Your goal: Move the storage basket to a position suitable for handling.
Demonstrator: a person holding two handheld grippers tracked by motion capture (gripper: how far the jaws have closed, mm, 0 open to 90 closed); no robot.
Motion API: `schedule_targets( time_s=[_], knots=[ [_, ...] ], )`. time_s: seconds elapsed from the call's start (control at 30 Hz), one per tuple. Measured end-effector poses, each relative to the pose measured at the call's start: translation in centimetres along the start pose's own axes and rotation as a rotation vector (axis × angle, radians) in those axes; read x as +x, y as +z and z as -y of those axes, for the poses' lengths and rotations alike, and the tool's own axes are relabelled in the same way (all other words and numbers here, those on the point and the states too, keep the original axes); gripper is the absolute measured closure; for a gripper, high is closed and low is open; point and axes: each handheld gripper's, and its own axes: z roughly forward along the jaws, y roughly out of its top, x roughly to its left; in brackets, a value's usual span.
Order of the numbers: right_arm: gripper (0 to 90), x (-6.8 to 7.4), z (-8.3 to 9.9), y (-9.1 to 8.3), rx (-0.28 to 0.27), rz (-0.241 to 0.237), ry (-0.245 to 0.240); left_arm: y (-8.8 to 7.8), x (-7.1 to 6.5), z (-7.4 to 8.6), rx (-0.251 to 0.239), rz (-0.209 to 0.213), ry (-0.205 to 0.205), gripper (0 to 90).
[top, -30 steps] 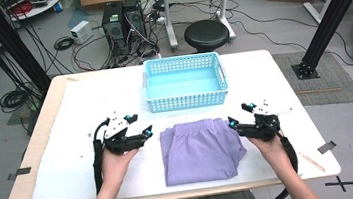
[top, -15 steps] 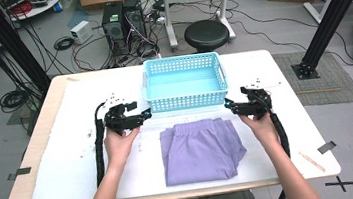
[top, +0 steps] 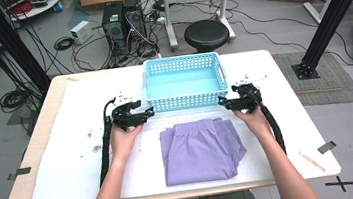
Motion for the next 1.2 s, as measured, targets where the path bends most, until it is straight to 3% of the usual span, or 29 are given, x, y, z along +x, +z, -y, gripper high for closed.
schedule_targets(
  time_s=[0.1,0.17,0.23,0.43,0.5,0.8,1.2],
  knots=[
    [25.8,-0.1,-0.2,0.5,0.003,-0.008,-0.001,0.4,0.0,-0.3,0.014,0.005,-0.001,34.9],
    [26.5,-0.2,-0.2,0.7,0.008,-0.015,-0.004,1.0,0.3,-0.8,0.057,0.034,-0.031,34.9],
    [28.0,-0.3,-0.2,0.9,0.013,-0.02,0.001,1.6,0.3,-1.2,0.062,0.05,-0.047,34.9],
    [35.5,-0.4,-0.1,1.2,-0.002,-0.023,-0.005,2.6,-0.1,-2.0,0.093,0.046,-0.025,34.9],
    [39.6,-0.4,-0.1,1.3,-0.005,-0.026,-0.001,2.9,-0.3,-2.2,0.115,0.027,-0.008,34.7],
    [40.3,-0.4,-0.3,1.5,-0.002,-0.017,-0.013,2.9,-0.5,-2.3,0.125,-0.004,0.018,39.6],
    [41.6,-0.2,-0.2,0.8,0.021,-0.027,-0.011,2.4,-1.0,-2.3,0.14,-0.003,0.014,41.4]
  ],
)
